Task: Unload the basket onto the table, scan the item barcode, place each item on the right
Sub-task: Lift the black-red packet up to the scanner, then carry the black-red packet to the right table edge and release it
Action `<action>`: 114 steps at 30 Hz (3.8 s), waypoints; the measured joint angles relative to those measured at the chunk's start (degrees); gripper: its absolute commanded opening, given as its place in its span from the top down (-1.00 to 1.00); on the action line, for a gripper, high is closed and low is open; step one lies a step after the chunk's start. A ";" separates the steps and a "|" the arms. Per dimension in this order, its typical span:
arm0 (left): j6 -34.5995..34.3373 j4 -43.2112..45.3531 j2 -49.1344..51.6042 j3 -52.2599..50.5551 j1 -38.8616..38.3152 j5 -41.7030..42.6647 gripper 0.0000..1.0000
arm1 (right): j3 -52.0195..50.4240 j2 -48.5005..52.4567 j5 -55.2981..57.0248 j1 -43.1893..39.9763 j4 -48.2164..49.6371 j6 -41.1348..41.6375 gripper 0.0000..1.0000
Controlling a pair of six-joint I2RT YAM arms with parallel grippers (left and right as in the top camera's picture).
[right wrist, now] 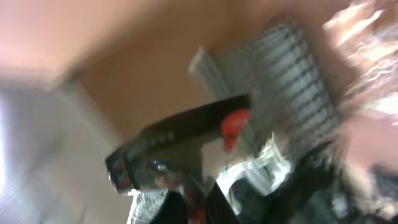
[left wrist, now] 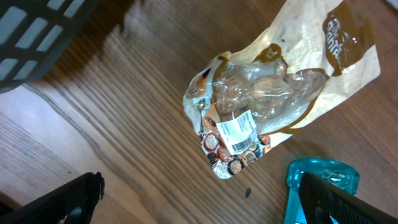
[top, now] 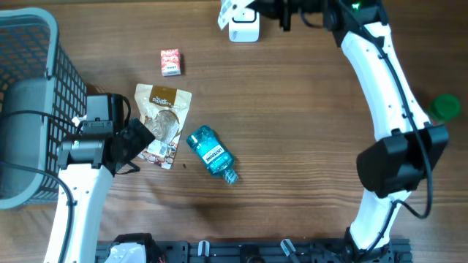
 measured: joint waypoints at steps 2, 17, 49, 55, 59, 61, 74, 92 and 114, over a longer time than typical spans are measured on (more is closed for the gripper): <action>0.00 -0.17 0.00 -0.02 0.00 0.00 -1.00 | -0.20 0.00 17.31 0.15 -11.06 -11.10 0.90; 0.00 0.68 0.00 -0.02 0.00 0.02 -1.00 | -0.15 0.00 70.49 0.52 -51.98 -35.65 0.89; -1.33 2.95 0.00 -0.02 0.00 0.55 -1.00 | -0.31 13.42 84.50 11.78 17.77 -56.06 0.90; -1.49 3.02 0.00 -0.02 0.00 0.55 -1.00 | -0.57 19.47 89.44 13.86 28.15 -90.62 0.90; -1.53 2.99 0.00 -0.02 0.00 0.55 -1.00 | -0.57 19.52 86.68 14.67 30.91 -105.55 0.90; -1.53 2.99 0.00 -0.02 0.00 0.55 -1.00 | -0.57 19.87 86.07 14.67 32.72 -112.45 0.90; -1.53 3.41 0.00 -0.02 0.00 0.55 -1.00 | -0.57 30.16 78.51 15.67 47.71 -130.99 0.90; -1.53 4.52 8.57 -0.09 0.00 -1.49 -1.00 | -0.61 23.04 91.54 15.61 42.49 -127.34 0.91; -1.95 4.68 9.55 -0.28 0.00 6.01 -1.00 | -3.21 8.66 83.87 -45.00 -25.53 -65.48 0.91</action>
